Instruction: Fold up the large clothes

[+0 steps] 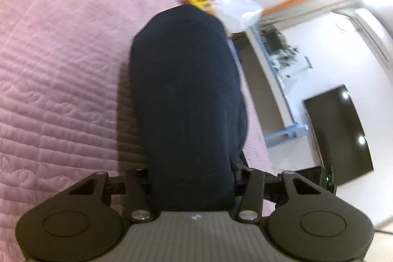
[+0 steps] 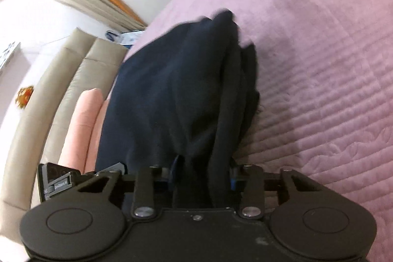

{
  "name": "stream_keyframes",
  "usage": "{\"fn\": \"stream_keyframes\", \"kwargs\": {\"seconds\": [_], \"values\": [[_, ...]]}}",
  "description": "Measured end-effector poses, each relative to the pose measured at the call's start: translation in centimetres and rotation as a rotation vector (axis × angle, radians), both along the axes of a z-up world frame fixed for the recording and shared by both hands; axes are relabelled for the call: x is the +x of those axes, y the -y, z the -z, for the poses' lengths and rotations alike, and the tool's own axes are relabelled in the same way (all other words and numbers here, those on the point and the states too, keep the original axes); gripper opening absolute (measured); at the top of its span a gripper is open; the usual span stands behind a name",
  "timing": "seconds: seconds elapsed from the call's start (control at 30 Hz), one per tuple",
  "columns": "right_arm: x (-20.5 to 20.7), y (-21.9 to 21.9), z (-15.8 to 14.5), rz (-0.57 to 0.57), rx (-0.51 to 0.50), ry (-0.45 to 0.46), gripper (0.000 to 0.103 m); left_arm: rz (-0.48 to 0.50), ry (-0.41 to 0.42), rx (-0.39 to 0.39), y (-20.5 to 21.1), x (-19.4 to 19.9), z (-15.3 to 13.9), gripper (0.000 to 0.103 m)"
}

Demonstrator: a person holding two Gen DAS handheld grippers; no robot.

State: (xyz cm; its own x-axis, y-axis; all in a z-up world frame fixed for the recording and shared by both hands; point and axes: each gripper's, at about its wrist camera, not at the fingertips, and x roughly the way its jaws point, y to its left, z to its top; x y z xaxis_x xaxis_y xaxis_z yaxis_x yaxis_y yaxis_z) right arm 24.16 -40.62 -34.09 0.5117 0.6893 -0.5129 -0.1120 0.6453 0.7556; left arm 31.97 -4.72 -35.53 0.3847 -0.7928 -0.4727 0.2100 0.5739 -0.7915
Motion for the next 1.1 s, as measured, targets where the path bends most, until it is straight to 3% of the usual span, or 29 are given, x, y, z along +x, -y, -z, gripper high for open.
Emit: {"fn": "stream_keyframes", "kwargs": {"seconds": [0.13,0.3,0.43,0.57,0.67,0.77,0.87,0.9,0.97,1.1], "values": [[-4.4,-1.0,-4.7,-0.026,-0.014,0.081,0.045,0.029,0.053,-0.048,-1.4,-3.3,-3.3,0.049],[-11.8,-3.7,-10.2,-0.055,-0.032,0.134,0.045,0.043,0.105,-0.081,-5.0,-10.8,-7.9,0.049],[-18.2,-6.7,-13.1,-0.064,-0.044,0.134,0.045,0.030,0.078,-0.108,-8.3,-16.6,-10.2,0.050],[-23.0,-9.6,-13.6,-0.084,-0.093,0.096,0.045,0.015,0.027,-0.110,-10.8,-22.3,-10.5,0.050],[-25.7,-11.0,-11.8,-0.103,-0.122,0.058,0.045,0.020,-0.006,-0.125,-12.3,-25.4,-8.0,0.051],[-27.3,-11.3,-7.6,-0.108,-0.130,-0.017,0.045,0.005,-0.065,-0.157,-13.3,-26.9,-3.0,0.051],[-28.1,-12.4,-2.7,-0.150,-0.187,-0.065,0.045,-0.019,-0.120,-0.117,-13.5,-28.4,2.2,0.052],[-28.3,-12.6,-1.8,-0.160,-0.187,-0.062,0.045,-0.031,-0.109,-0.116,-13.8,-29.2,3.5,0.053],[-28.8,-12.2,-0.9,-0.148,-0.118,-0.025,0.049,-0.065,-0.072,-0.190,-14.9,-30.1,5.2,0.054],[-28.9,-11.8,-0.1,-0.142,-0.073,0.019,0.053,-0.102,-0.014,-0.238,-15.8,-31.0,6.6,0.056]]}}
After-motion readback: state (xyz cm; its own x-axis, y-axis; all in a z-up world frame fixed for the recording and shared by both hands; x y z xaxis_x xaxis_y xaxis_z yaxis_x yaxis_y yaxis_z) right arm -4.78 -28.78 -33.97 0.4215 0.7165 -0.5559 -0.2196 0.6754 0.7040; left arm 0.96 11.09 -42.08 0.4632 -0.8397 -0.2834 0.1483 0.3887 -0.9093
